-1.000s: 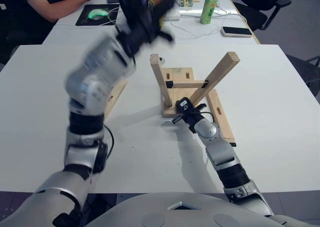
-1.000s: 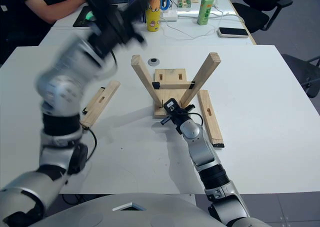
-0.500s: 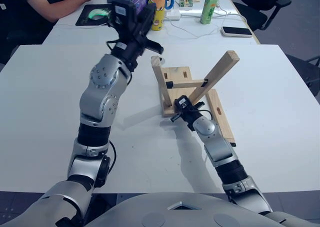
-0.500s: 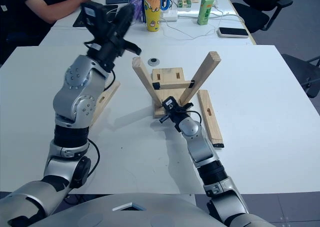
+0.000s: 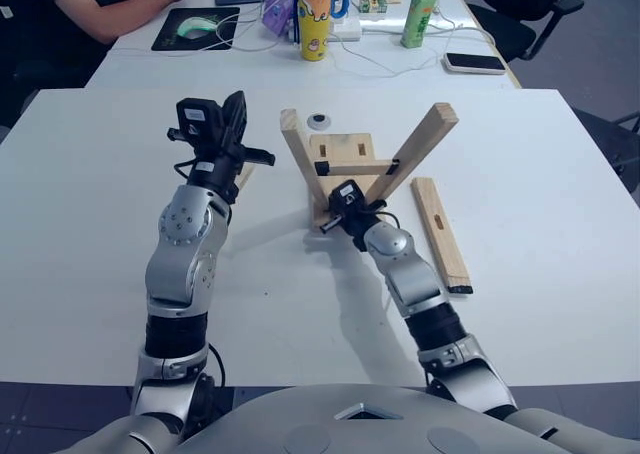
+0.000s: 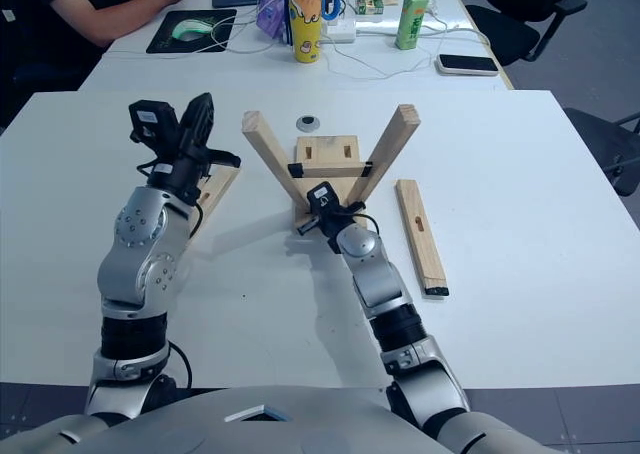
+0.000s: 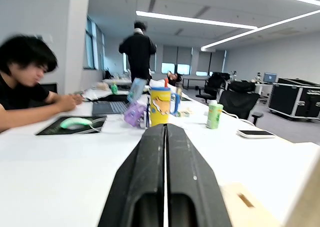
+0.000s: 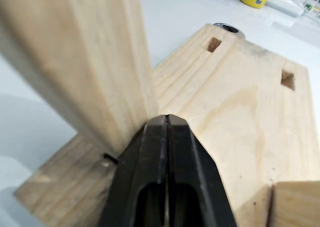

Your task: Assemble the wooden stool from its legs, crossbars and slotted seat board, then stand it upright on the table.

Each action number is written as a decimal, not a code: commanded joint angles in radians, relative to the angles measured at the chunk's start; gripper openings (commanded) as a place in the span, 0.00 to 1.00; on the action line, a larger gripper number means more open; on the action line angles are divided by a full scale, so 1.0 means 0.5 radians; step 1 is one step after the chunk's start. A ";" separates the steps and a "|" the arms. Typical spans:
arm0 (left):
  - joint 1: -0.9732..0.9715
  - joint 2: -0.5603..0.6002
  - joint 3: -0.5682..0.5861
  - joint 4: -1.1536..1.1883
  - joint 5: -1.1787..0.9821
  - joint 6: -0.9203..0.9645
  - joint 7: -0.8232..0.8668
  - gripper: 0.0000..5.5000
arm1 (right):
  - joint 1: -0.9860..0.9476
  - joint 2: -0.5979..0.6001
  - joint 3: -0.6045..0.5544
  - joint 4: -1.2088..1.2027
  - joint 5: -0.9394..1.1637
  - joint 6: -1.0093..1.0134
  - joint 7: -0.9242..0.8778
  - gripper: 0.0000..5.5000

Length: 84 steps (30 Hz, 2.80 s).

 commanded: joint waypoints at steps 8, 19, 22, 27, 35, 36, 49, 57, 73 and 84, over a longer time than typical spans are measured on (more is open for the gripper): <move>0.074 -0.089 -0.025 0.004 0.022 0.064 -0.018 0.00 | -0.256 0.259 -0.224 0.538 0.133 -0.045 -0.264 0.00; 0.280 -0.128 -0.003 -0.226 0.096 0.046 0.079 0.00 | 0.516 -0.308 0.009 -1.068 0.187 -0.077 0.255 0.00; 0.307 -0.132 -0.022 -0.300 0.135 0.027 0.097 0.00 | 0.785 -0.423 -0.233 -1.227 0.335 -0.291 0.306 0.00; 0.252 -0.133 0.011 -0.350 0.184 -0.016 0.127 0.00 | 0.683 -0.308 -0.659 -1.282 0.358 -0.490 -0.073 0.00; 0.144 -0.145 0.048 -0.291 0.223 -0.053 0.141 0.00 | 0.200 -0.140 -0.813 -1.067 0.347 -0.393 -0.486 0.00; 0.140 -0.142 0.055 -0.284 0.226 -0.056 0.140 0.00 | 0.179 -0.134 -0.825 -1.056 0.352 -0.385 -0.507 0.00; 0.095 -0.037 -0.152 -0.060 0.369 0.153 -0.019 0.00 | 0.160 -0.354 -0.434 -0.810 0.297 -0.168 -0.117 0.00; 0.155 -0.049 0.051 0.012 0.315 0.205 0.021 0.00 | 0.144 -0.405 -0.550 -0.585 0.328 -0.110 -0.097 0.00; -0.012 -0.051 0.142 0.118 0.244 -0.032 -0.062 0.00 | 0.442 -0.247 -0.022 -0.612 0.332 -0.320 0.163 0.00; -0.366 -0.038 0.222 0.056 0.101 -0.244 -0.169 0.00 | 0.124 -0.065 -0.003 0.266 0.112 -0.364 -0.142 0.00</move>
